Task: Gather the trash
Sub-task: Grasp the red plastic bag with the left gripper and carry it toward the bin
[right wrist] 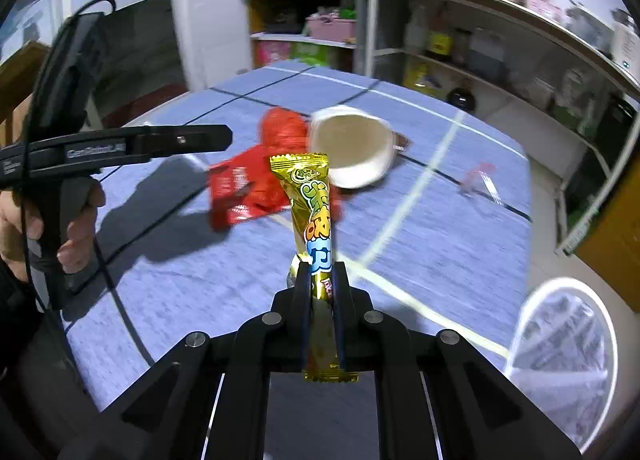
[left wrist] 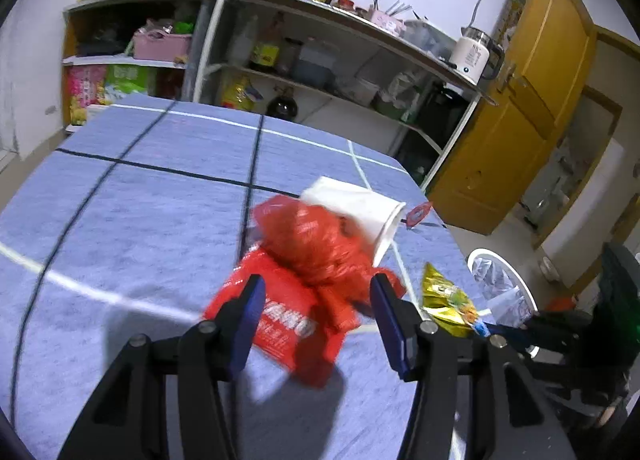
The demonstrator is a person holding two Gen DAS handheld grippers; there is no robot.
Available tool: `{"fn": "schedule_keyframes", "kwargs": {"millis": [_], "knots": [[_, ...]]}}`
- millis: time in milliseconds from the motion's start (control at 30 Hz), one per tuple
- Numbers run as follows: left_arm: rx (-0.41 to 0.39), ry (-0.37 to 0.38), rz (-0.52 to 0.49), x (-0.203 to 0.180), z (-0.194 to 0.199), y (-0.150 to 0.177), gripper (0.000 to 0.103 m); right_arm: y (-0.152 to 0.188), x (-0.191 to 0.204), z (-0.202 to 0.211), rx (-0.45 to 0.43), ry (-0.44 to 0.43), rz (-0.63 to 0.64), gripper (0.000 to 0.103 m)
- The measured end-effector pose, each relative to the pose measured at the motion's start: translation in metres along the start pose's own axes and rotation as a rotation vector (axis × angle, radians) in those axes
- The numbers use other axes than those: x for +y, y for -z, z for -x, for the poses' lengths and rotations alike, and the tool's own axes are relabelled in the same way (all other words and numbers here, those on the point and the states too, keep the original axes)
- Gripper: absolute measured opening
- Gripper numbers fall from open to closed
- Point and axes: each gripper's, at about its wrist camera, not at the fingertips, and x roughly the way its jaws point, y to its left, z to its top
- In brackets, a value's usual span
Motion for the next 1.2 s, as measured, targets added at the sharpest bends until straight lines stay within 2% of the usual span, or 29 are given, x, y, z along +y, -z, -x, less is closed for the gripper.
{"fn": "schedule_keyframes", "kwargs": {"millis": [133, 267, 467, 533, 767, 900, 967, 1200], "knots": [[0.008, -0.059, 0.01, -0.011, -0.024, -0.01, 0.056, 0.006, -0.013, 0.01, -0.007, 0.018, -0.028, 0.01], [0.013, -0.087, 0.037, -0.018, -0.04, -0.016, 0.056, 0.013, -0.024, 0.02, -0.015, 0.033, -0.05, 0.01], [0.052, -0.152, 0.055, -0.021, -0.06, -0.015, 0.056, 0.023, -0.04, 0.033, -0.021, 0.057, -0.082, 0.01], [0.047, -0.162, 0.034, -0.026, -0.061, -0.014, 0.05, 0.026, -0.044, 0.035, -0.023, 0.064, -0.09, 0.01], [-0.021, -0.181, -0.013, -0.036, -0.035, -0.01, 0.048, 0.031, -0.055, 0.049, -0.053, 0.094, -0.13, 0.01], [-0.069, -0.148, -0.036, -0.042, -0.007, -0.01, 0.048, 0.034, -0.06, 0.057, -0.071, 0.11, -0.152, 0.01], [-0.09, -0.102, -0.057, -0.054, 0.005, -0.011, 0.048, 0.036, -0.066, 0.063, -0.083, 0.124, -0.172, 0.01], [-0.075, 0.077, -0.218, -0.131, 0.004, -0.01, 0.048, 0.049, -0.095, 0.08, -0.105, 0.182, -0.25, 0.01]]}}
